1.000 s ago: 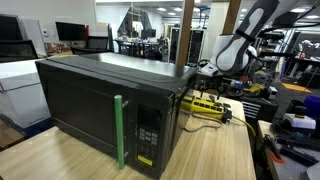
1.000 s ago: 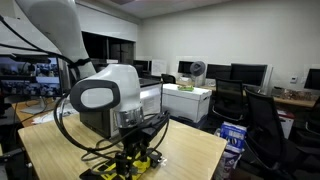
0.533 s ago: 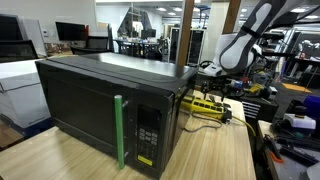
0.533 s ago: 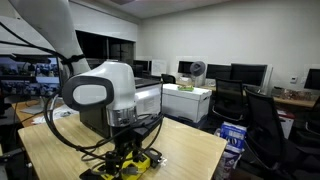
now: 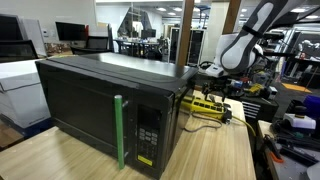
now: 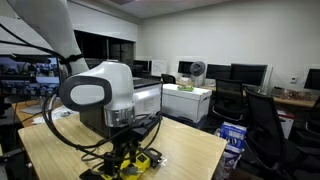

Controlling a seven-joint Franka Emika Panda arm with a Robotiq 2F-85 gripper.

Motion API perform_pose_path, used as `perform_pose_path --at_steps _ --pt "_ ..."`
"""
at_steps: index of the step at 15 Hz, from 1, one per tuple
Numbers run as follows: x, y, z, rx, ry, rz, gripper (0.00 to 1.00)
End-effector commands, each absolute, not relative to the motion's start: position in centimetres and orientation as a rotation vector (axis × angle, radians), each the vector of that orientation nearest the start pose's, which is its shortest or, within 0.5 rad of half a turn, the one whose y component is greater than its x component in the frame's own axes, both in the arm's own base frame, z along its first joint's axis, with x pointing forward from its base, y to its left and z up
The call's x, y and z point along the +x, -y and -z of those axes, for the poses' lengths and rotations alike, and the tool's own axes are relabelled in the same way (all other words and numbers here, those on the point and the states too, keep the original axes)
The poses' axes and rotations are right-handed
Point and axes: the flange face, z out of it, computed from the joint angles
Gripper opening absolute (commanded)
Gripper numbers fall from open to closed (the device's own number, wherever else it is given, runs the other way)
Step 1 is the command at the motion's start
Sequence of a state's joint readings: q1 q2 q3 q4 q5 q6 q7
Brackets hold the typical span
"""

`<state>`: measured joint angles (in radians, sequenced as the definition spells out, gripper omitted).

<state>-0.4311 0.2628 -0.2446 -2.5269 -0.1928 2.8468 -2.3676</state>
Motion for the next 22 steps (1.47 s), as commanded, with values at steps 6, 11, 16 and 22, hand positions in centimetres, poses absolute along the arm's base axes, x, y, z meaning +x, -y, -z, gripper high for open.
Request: perform_pose_path --at_steps 6,11,16,22 --pt "36.6 29.2 -18.4 1.708 -2.545 0.188 0.68" --pt "37.6 29.3 -18.5 1.652 -2.566 0.19 0.34" --pt "36.8 31.2 -17.8 1.684 -2.567 0.267 0.06" --pt "36.1 32.8 -16.6 1.692 -2.582 0.33 0.08"
